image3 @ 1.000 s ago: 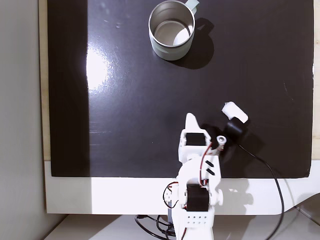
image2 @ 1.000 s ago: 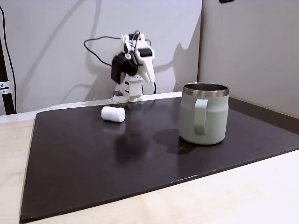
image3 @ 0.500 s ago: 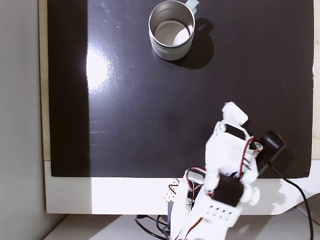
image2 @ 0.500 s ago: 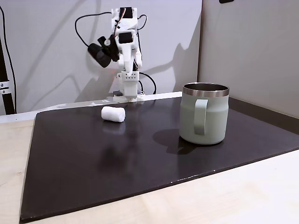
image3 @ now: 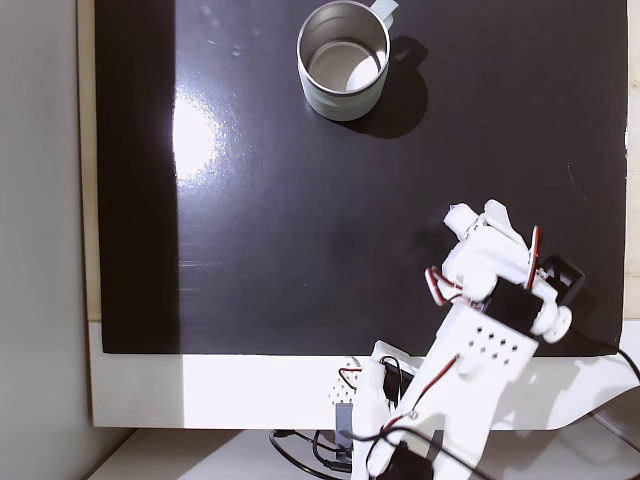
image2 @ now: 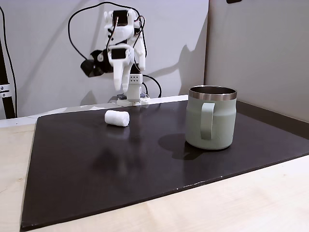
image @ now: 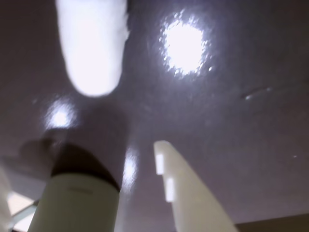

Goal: Grasp a gauze and put it in the cup.

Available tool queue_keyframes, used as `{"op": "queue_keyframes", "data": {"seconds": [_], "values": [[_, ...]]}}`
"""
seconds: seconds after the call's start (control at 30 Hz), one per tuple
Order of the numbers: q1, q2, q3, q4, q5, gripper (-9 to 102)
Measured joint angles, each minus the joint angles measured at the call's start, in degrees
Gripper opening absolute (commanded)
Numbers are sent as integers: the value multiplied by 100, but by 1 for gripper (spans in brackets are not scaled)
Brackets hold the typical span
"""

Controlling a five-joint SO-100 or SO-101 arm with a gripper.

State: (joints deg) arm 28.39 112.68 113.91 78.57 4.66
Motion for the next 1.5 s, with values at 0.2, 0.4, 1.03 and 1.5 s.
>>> {"op": "queue_keyframes", "data": {"seconds": [0.2,0.4,1.03,1.5], "values": [[290,-782,0,-448,-185,35],[378,-1389,211,-1002,-237,35],[334,-1951,896,-2197,-202,8],[97,-1239,729,-1389,-202,0]]}}
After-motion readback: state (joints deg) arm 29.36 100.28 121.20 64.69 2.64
